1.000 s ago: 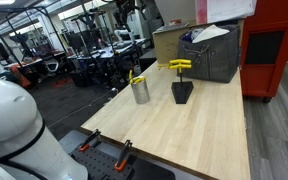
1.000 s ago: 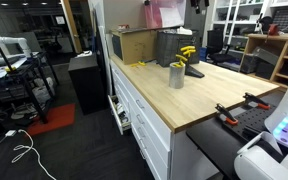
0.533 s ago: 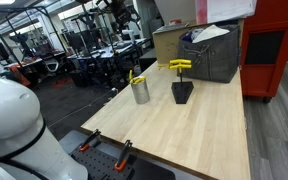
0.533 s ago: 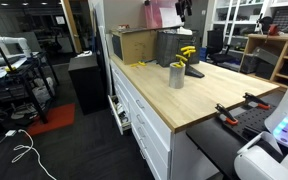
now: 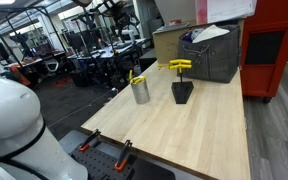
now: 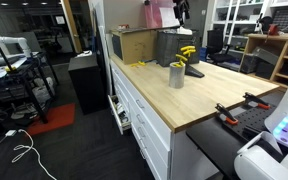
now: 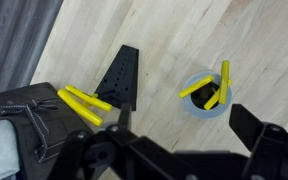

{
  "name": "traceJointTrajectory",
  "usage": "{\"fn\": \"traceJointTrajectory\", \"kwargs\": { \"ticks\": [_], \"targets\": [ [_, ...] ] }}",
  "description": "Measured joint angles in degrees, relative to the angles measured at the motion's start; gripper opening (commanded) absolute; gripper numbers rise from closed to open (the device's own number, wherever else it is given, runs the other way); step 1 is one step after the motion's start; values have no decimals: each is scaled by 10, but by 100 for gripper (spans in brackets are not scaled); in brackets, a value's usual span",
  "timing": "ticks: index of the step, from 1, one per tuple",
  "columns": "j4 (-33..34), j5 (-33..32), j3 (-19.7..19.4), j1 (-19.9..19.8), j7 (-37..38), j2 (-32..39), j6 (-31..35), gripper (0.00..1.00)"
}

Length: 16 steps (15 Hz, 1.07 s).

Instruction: Remove one metal object with the yellow handle from the tin and put it on the black stand

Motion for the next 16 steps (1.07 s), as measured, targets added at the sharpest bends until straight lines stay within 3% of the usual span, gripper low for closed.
{"fn": "traceJointTrajectory", "kwargs": {
  "ticks": [3, 9, 14, 15, 16],
  "targets": [
    [-2, 34, 0, 0, -8, 10, 14, 100],
    [-81, 203, 4, -2, -62, 25, 105, 100],
    [-165, 247, 3, -14, -74, 28, 162, 100],
    [-175, 248, 2, -18, -74, 29, 168, 75],
    [-184, 248, 1, -21, -74, 30, 174, 74]
  ]
}}
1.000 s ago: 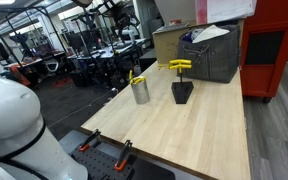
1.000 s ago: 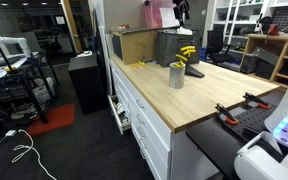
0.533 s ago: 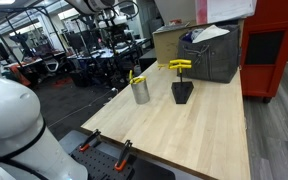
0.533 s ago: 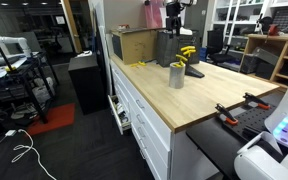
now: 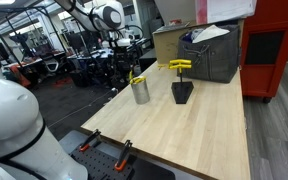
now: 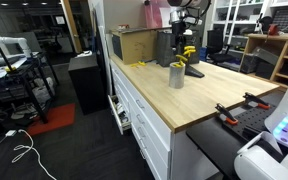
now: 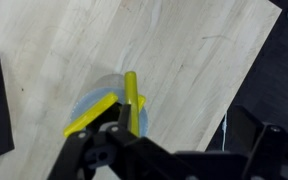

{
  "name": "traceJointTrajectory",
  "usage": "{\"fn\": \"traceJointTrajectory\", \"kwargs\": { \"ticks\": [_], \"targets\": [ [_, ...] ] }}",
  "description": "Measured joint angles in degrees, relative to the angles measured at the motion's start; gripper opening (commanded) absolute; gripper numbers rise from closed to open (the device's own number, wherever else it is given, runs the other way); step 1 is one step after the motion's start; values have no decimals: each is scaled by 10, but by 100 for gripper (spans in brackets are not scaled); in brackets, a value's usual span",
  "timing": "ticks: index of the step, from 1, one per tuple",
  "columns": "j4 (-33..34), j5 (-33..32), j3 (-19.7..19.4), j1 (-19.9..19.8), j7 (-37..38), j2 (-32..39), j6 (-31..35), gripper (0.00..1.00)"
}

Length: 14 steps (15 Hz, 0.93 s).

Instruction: Remove one metal object with the yellow handle from the tin and put it on the black stand

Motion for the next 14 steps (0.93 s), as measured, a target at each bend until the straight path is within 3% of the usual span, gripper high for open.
{"fn": "traceJointTrajectory", "kwargs": {
  "ticks": [7, 8, 9, 10, 11, 14],
  "targets": [
    [-17, 7, 0, -8, 0, 3, 31, 21],
    [-17, 7, 0, -8, 0, 2, 37, 20],
    [-17, 7, 0, -8, 0, 2, 43, 58],
    [-17, 7, 0, -8, 0, 1, 47, 53],
    [-17, 7, 1, -8, 0, 0, 50, 54],
    [-19, 6, 5, -5, -1, 0, 55, 74]
  ]
}}
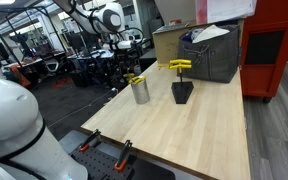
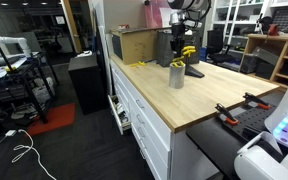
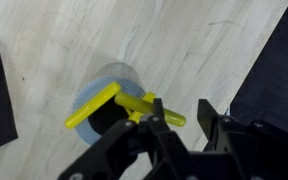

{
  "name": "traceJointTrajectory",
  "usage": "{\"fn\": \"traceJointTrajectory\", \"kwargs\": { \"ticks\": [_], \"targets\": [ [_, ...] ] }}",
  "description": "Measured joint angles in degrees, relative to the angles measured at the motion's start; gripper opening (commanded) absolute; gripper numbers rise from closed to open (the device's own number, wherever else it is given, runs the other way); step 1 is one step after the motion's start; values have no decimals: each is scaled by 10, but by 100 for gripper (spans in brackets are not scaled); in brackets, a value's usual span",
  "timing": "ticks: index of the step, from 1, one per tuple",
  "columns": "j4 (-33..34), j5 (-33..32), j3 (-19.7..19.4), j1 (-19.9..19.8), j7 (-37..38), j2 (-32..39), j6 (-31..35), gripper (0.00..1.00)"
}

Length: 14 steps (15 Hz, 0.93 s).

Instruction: Remove one metal object with the yellow handle from the tin and put it on the black stand

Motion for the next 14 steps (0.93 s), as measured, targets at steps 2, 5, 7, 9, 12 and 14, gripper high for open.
{"fn": "traceJointTrajectory", "kwargs": {
  "ticks": [2, 5, 7, 9, 12, 14],
  "targets": [
    [0, -8, 3, 4, -11, 0, 0, 89],
    [-1, -48, 7, 9, -44, -1, 0, 100],
    [-2, -77, 8, 10, -68, -5, 2, 100],
    [-7, -91, 8, 9, -104, -18, 12, 100],
    [-18, -92, 7, 8, -178, -47, 30, 100],
    [-24, -86, 6, 7, -230, -56, 34, 100]
  ]
}}
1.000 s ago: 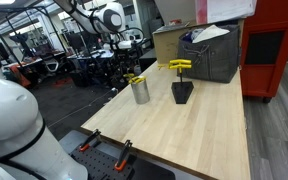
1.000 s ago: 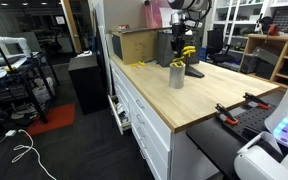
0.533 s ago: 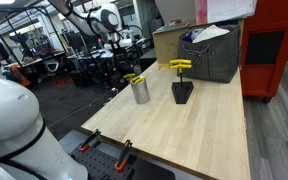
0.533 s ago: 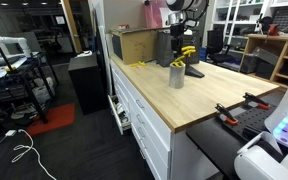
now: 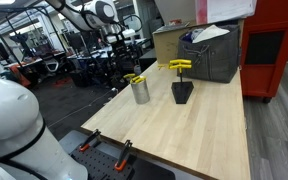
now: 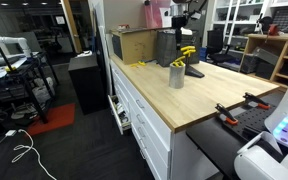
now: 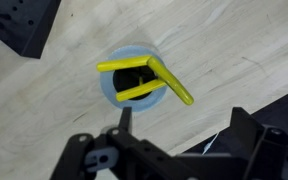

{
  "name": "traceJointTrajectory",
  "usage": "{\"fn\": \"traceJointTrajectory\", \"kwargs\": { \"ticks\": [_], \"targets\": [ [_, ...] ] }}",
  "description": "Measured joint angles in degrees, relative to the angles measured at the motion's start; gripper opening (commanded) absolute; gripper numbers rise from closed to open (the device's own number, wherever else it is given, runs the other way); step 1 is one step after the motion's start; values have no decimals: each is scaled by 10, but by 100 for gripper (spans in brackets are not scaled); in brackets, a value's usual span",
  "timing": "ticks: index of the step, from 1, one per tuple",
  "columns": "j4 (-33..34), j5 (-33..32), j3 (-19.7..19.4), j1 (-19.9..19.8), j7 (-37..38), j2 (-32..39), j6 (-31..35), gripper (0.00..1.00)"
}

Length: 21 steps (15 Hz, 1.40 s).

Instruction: Remove one metal object with the yellow handle from the tin and put it on the black stand

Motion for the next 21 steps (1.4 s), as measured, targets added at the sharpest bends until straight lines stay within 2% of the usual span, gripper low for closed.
{"fn": "traceJointTrajectory", "kwargs": {
  "ticks": [3, 7, 8, 9, 10, 13, 18, 19, 20, 21],
  "targets": [
    [-11, 8, -1, -1, -60, 5, 0, 100],
    [-19, -6, -2, -1, -74, 36, 0, 100],
    [-20, -10, -3, -2, -74, 45, 0, 75],
    [-20, -13, -3, -4, -74, 54, 1, 74],
    [-20, -17, -3, -7, -74, 61, 4, 68],
    [-20, -19, -3, -15, -74, 74, 15, 42],
    [-20, -15, -3, -23, -74, 76, 31, 5],
    [-20, -12, -3, -23, -74, 76, 35, 1],
    [-20, -7, -3, -23, -74, 75, 40, 40],
    [-20, -2, -3, -23, -74, 75, 45, 40]
  ]
}}
